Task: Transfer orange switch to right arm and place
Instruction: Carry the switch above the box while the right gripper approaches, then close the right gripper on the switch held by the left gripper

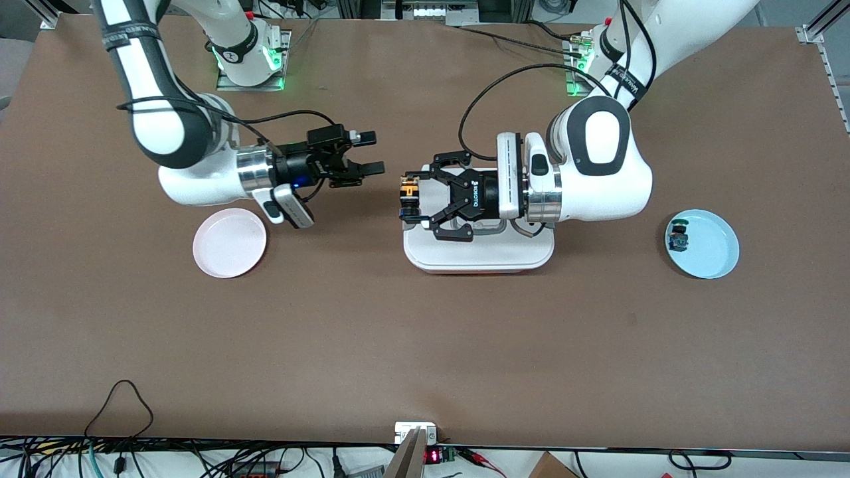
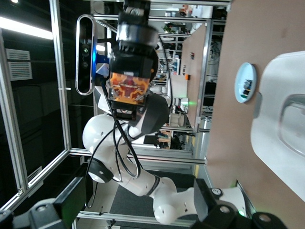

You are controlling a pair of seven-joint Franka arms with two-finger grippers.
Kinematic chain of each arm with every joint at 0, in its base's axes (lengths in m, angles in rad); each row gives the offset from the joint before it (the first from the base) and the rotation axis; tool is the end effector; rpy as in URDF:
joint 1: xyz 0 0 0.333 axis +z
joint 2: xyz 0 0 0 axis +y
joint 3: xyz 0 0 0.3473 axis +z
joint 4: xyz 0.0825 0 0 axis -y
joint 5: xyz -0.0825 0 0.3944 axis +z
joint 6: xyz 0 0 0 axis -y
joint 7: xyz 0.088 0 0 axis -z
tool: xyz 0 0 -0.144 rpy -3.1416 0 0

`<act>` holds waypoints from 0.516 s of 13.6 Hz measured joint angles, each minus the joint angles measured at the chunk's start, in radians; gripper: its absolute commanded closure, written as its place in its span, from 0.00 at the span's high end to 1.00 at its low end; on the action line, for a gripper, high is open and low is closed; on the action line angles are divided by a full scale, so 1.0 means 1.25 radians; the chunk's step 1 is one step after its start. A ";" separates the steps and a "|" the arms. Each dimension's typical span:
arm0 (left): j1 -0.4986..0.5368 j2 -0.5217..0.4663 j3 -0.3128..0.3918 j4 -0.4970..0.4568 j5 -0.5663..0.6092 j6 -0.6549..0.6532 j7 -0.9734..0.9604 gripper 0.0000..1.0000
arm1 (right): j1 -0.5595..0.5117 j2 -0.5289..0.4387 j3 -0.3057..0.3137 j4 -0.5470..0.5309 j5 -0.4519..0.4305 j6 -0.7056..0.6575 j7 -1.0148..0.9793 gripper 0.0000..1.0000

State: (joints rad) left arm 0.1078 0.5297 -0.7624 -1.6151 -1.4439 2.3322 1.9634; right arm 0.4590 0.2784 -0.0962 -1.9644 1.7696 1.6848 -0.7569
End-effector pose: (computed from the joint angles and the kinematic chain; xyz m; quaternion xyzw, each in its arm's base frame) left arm 0.6251 -0.4103 0.4580 0.5587 -0.4903 0.4636 0.4822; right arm 0.5427 0.3504 0.4165 -0.6822 -0.0770 0.0298 0.7265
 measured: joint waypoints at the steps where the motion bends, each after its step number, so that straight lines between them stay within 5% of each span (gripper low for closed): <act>1: -0.011 0.000 0.000 0.000 -0.015 0.018 0.001 0.22 | 0.011 0.004 0.000 0.001 0.032 0.007 -0.005 0.97; 7: -0.032 -0.001 0.001 0.001 -0.032 0.042 0.002 0.22 | 0.028 0.011 -0.004 0.027 0.081 0.062 -0.006 0.97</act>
State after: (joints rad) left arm 0.0680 0.5289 -0.7616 -1.6136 -1.4836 2.3844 1.9664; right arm 0.4935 0.2916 -0.1009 -1.9311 1.8706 1.7619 -0.7642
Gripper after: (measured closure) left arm 0.278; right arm 0.031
